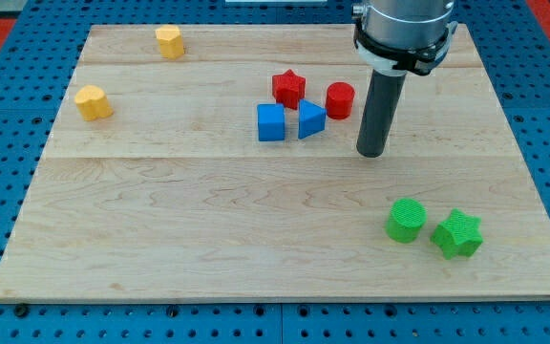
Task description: Move the triangle to the top center
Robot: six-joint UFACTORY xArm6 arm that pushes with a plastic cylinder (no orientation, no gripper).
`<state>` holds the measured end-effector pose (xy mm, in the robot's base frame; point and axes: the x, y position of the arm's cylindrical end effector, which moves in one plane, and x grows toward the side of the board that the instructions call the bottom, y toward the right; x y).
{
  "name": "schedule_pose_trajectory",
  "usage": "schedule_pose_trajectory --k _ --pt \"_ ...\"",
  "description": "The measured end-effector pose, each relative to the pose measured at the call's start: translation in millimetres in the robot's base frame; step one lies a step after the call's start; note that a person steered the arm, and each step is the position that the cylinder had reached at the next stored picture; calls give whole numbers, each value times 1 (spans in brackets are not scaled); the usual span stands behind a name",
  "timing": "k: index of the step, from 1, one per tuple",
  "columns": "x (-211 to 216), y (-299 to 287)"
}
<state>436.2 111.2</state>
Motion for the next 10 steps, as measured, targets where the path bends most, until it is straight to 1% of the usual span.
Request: schedule_pose_trajectory --k 2,4,5,6,7,8,9,10 --pt "0 -1" --pt "0 -23" --pt "-24 -54" --pt "-63 -93" --pt "-80 -129" --pt "-113 -173" --pt "-136 -172" --pt "-152 -149"
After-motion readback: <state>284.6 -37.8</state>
